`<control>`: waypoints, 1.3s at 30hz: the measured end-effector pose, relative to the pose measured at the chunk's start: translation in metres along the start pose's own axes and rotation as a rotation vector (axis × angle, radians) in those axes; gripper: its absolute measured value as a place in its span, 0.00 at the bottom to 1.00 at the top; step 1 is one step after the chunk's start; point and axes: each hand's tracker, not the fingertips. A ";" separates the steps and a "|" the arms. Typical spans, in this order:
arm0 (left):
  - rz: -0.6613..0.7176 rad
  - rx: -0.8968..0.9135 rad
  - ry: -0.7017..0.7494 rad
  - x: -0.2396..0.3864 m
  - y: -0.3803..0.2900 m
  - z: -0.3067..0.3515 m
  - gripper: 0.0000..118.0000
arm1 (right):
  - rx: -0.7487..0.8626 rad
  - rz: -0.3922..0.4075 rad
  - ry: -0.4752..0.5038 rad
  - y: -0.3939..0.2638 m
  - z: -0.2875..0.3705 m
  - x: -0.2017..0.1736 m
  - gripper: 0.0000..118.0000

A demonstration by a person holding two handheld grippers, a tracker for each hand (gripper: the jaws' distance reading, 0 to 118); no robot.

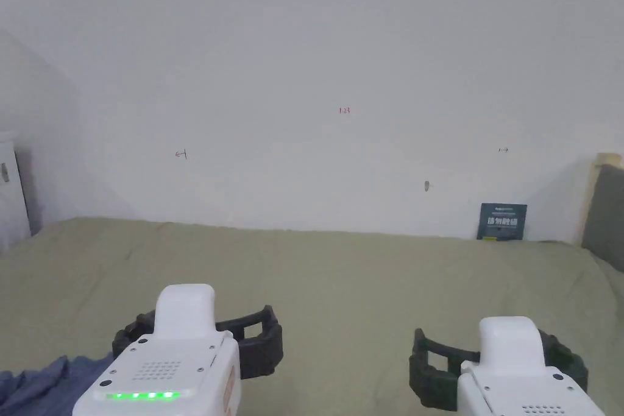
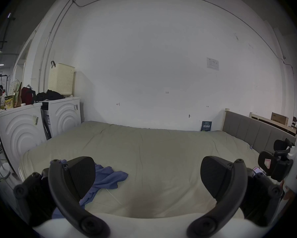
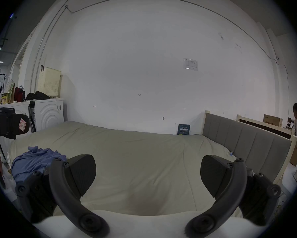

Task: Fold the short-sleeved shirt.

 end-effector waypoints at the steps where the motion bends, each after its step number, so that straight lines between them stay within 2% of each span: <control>1: 0.002 0.003 -0.003 0.000 0.000 0.001 1.00 | 0.000 0.001 -0.002 0.000 0.000 0.000 1.00; 8: -0.010 -0.006 -0.014 0.000 0.000 -0.001 1.00 | -0.012 -0.014 -0.006 0.002 0.000 0.002 1.00; 9: -0.010 -0.006 -0.012 0.000 -0.001 -0.001 0.95 | -0.017 -0.014 -0.008 0.003 0.000 0.002 0.99; 12: -0.020 0.002 0.018 0.001 -0.001 0.000 0.58 | -0.020 -0.027 0.003 0.004 0.001 0.005 0.73; 13: -0.030 0.000 0.032 0.001 -0.001 -0.001 0.30 | -0.018 -0.034 -0.013 0.004 0.001 0.005 0.51; 14: -0.018 -0.010 0.028 0.001 -0.001 -0.004 0.01 | -0.034 -0.044 -0.028 0.005 -0.001 0.006 0.06; 15: 0.007 -0.009 -0.001 -0.002 -0.002 -0.005 0.01 | -0.021 -0.072 -0.023 0.001 0.000 0.009 0.00; 17: 0.012 -0.030 -0.012 -0.004 -0.001 -0.003 0.01 | -0.037 -0.068 -0.005 0.001 0.000 0.011 0.00; 20: -0.002 -0.030 -0.011 -0.004 -0.002 -0.004 0.01 | -0.027 -0.027 -0.035 -0.005 -0.001 0.011 0.00; 32: -0.019 -0.041 -0.005 -0.015 -0.002 -0.004 0.01 | -0.046 -0.014 -0.047 -0.004 -0.004 0.006 0.00; 35: -0.025 -0.044 0.053 -0.034 -0.003 0.001 0.01 | -0.062 0.012 -0.008 -0.003 -0.010 -0.009 0.00; 39: -0.007 -0.060 0.159 -0.075 -0.003 0.017 0.02 | -0.073 0.003 0.123 -0.003 -0.022 -0.048 0.00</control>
